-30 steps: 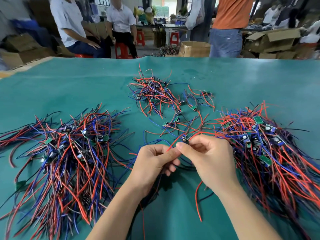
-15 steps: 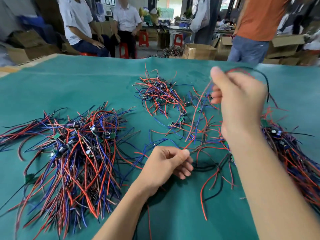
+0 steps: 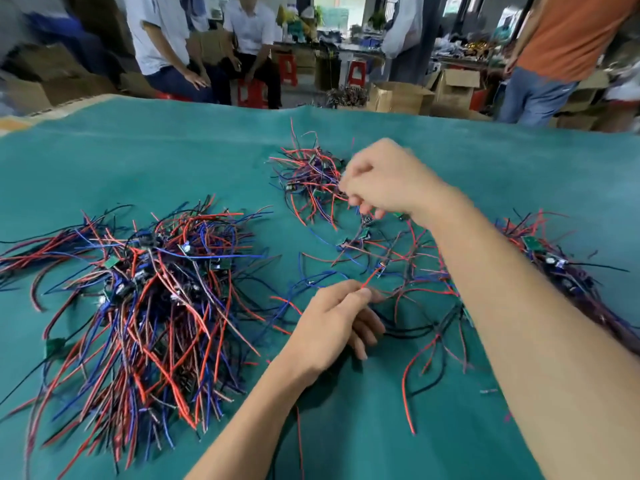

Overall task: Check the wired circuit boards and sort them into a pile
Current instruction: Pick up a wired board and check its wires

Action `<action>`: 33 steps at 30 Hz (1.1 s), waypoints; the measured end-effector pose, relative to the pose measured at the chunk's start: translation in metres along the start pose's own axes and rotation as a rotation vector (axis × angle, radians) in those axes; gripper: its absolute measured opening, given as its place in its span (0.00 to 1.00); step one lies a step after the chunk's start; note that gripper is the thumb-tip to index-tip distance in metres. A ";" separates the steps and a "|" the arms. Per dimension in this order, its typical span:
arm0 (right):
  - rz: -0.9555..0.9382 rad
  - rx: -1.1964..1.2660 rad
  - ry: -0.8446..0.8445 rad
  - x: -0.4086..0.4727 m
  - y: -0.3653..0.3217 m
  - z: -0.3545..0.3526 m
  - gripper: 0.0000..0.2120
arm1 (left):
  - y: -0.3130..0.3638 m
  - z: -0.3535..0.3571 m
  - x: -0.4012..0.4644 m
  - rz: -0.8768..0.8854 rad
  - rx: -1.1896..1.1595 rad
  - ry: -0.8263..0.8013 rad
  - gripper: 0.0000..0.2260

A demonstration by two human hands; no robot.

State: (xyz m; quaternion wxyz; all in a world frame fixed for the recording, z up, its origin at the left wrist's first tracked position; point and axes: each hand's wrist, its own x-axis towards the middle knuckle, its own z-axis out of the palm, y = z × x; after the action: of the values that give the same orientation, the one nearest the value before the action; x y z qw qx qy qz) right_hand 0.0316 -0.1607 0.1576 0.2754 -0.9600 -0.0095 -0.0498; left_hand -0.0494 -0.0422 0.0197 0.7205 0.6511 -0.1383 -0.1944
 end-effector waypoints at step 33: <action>0.103 0.981 -0.037 -0.115 0.089 0.066 0.10 | 0.000 -0.013 0.000 0.046 -0.321 0.025 0.04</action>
State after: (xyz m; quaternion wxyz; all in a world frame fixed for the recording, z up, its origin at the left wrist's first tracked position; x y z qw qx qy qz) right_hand -0.0728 -0.2006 0.0433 0.6967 -0.7173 0.0105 -0.0087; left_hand -0.0433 -0.0307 0.0179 0.8213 0.5266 -0.1114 -0.1891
